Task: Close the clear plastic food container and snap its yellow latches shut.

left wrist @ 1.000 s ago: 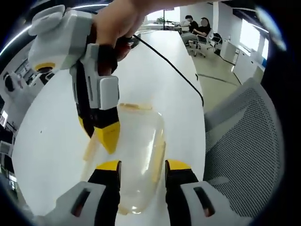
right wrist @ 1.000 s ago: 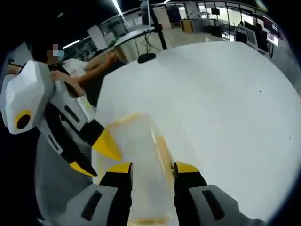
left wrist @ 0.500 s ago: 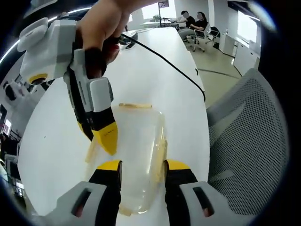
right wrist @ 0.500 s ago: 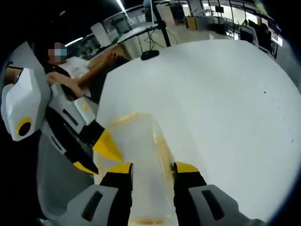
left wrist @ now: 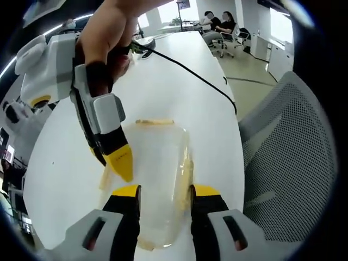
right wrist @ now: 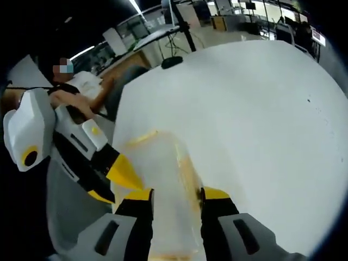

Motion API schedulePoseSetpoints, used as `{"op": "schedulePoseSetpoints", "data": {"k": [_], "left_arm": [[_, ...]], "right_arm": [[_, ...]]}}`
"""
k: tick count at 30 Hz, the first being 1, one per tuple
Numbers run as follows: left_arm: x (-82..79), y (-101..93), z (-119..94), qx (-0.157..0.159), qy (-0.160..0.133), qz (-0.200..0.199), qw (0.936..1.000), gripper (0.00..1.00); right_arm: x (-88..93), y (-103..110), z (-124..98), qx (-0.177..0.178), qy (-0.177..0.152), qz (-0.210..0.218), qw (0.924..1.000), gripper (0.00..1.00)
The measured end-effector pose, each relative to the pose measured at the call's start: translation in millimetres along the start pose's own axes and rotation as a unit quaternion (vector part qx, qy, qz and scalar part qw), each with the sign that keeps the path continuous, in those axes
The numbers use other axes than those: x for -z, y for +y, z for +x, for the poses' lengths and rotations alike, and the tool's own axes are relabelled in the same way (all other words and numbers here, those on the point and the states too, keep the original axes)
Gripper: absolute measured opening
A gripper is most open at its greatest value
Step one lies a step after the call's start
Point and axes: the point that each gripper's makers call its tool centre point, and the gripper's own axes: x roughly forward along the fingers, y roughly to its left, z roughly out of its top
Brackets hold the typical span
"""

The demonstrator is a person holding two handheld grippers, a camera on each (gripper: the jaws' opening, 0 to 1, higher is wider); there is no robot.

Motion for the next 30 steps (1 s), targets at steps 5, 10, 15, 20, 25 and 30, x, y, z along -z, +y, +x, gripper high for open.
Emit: {"op": "schedulePoseSetpoints", "data": {"k": [5, 10, 15, 20, 25, 30], "left_arm": [[0.2, 0.6, -0.3, -0.002, -0.003, -0.003, 1.0, 0.35], [0.4, 1.2, -0.3, -0.003, -0.004, -0.002, 1.0, 0.35], [0.9, 2.1, 0.1, -0.004, -0.006, -0.006, 1.0, 0.34], [0.9, 2.1, 0.5, -0.008, 0.001, -0.006, 0.9999, 0.34], [1.5, 3.0, 0.7, -0.007, -0.003, -0.008, 0.9999, 0.34], [1.9, 3.0, 1.2, -0.008, -0.003, -0.01, 0.9999, 0.34]], "right_arm": [[0.0, 0.4, 0.1, -0.005, 0.002, -0.003, 1.0, 0.32], [-0.4, 0.5, 0.0, -0.008, 0.006, -0.001, 1.0, 0.32], [-0.3, -0.4, 1.0, -0.009, 0.01, -0.001, 0.9999, 0.32], [-0.4, -0.2, 1.2, -0.012, 0.013, -0.001, 0.9998, 0.31], [-0.4, -0.7, 1.8, -0.013, 0.016, -0.002, 0.9998, 0.31], [-0.3, -0.4, 1.8, -0.015, 0.014, 0.0, 0.9998, 0.3]]}}
